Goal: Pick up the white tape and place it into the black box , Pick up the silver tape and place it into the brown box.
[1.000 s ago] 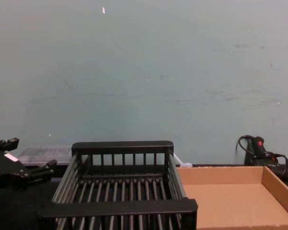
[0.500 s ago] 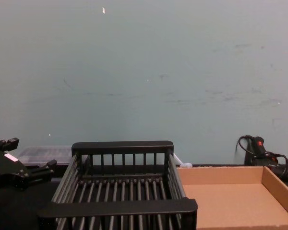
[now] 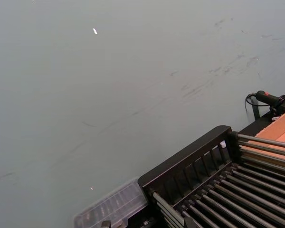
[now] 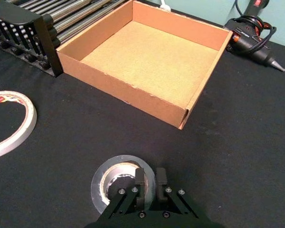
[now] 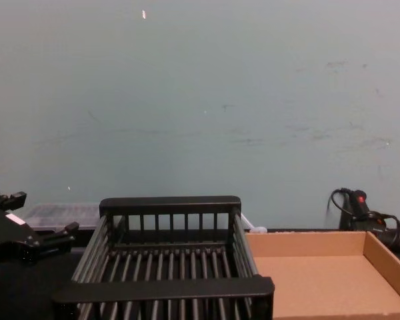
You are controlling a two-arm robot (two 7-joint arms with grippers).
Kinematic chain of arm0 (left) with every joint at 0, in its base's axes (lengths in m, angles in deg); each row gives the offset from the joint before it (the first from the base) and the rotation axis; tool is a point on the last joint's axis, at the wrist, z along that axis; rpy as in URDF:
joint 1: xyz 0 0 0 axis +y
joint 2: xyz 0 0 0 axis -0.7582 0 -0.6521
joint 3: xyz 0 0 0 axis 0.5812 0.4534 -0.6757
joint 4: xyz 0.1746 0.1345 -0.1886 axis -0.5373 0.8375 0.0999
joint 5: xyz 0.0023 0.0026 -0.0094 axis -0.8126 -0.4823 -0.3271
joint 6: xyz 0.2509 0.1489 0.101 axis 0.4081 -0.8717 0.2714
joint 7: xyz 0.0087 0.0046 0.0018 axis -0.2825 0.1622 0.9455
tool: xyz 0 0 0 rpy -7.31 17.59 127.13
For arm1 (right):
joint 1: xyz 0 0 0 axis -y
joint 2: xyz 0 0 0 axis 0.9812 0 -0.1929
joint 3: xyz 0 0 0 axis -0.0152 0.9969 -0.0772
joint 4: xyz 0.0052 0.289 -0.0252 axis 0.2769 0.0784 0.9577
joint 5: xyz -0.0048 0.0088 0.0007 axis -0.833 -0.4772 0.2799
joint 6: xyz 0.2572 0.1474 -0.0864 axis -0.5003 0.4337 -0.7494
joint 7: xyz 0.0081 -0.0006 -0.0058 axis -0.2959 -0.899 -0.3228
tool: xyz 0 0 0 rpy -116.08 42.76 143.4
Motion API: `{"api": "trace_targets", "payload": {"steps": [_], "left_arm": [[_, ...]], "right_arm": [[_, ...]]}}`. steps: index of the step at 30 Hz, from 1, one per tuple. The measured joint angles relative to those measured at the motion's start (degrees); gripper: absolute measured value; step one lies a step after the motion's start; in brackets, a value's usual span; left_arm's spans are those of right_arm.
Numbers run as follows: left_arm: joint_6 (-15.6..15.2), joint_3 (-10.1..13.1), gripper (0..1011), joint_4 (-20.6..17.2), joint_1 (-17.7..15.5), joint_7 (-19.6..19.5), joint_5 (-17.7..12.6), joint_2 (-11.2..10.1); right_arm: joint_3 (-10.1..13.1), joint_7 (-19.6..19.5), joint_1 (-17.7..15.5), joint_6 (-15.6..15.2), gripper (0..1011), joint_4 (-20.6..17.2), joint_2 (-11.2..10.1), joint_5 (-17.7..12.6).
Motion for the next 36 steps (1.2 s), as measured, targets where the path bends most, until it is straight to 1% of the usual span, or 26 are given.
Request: {"api": "trace_targets", "payload": {"steps": [3,12,21,25,30,36], "left_arm": [[0.0,0.0,1001,0.0,0.0,0.0,0.0,0.0],[0.0,0.0,1001,0.0,0.0,0.0,0.0,0.0],[0.0,0.0,1001,0.0,0.0,0.0,0.0,0.0],[0.0,0.0,1001,0.0,0.0,0.0,0.0,0.0],[0.0,0.0,1001,0.0,0.0,0.0,0.0,0.0],[0.0,0.0,1001,0.0,-0.01,0.0,0.0,0.0]], "right_arm": [[0.0,0.0,0.0,0.0,139,0.0,0.0,0.0],[0.1,0.15,-0.04,0.04,139,-0.03,0.02,0.02],[1.82,0.78,-0.5,0.32,139,-1.29,0.45,-1.1],[2.7,0.59,-0.28,0.54,139,-1.8,1.0,-1.85],[2.91,-0.26,1.13,0.67,139,-1.63,2.16,-2.13],[2.03,-1.29,4.24,0.82,139,-0.63,3.87,-1.67]]}}
